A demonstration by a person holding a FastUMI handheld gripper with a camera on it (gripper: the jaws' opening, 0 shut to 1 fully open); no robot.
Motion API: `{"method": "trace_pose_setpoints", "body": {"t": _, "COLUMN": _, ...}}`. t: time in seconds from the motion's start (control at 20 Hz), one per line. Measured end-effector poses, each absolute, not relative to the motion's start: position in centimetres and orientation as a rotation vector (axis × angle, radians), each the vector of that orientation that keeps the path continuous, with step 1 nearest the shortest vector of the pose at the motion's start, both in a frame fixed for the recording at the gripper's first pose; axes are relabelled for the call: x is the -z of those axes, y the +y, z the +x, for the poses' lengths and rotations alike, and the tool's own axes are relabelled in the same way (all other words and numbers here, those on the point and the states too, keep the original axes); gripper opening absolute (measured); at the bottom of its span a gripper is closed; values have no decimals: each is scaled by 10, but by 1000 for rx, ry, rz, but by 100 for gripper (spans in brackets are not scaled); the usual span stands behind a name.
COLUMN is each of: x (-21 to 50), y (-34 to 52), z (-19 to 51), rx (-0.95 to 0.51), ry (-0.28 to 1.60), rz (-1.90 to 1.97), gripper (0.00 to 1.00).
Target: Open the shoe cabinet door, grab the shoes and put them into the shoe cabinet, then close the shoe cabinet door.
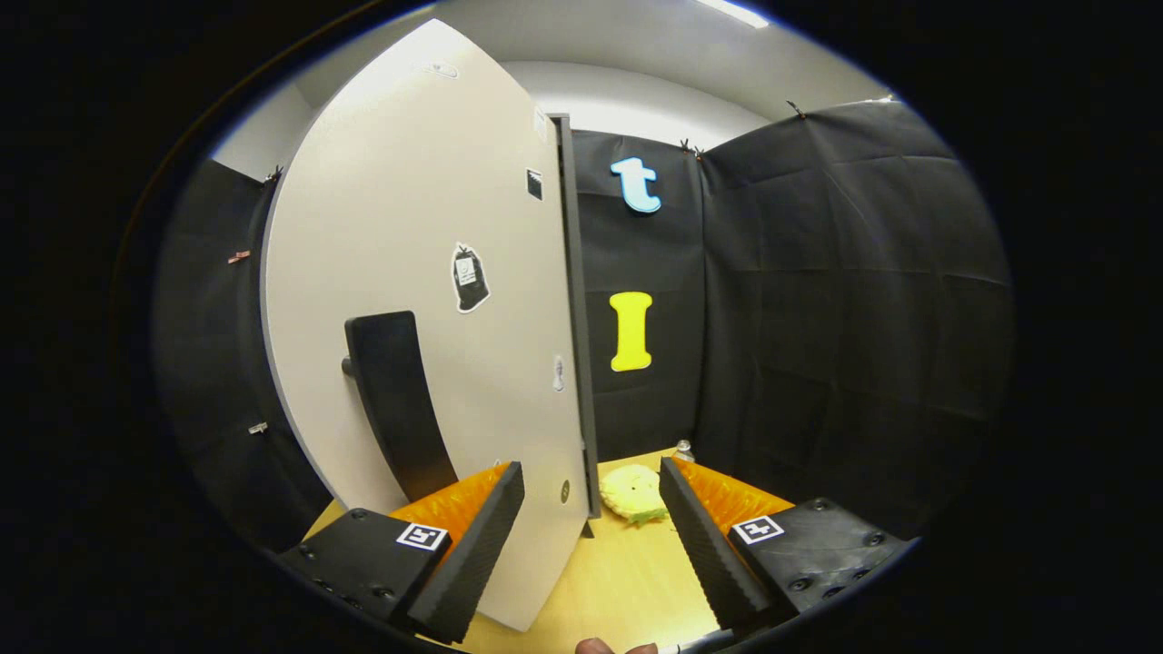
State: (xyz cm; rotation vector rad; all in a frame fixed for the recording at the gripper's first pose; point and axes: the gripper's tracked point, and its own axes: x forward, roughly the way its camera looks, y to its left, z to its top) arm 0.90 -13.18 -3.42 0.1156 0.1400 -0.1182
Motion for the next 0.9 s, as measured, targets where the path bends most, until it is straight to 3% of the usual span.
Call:
{"method": "trace_pose_setpoints", "body": {"t": 0.5, "x": 41, "y": -22, "z": 51, "rx": 11, "ry": 160, "rz": 81, "gripper": 98}}
{"method": "trace_pose_setpoints", "body": {"t": 0.9, "x": 30, "y": -9, "z": 54, "rx": -11, "ry": 140, "rz": 84, "gripper": 98}}
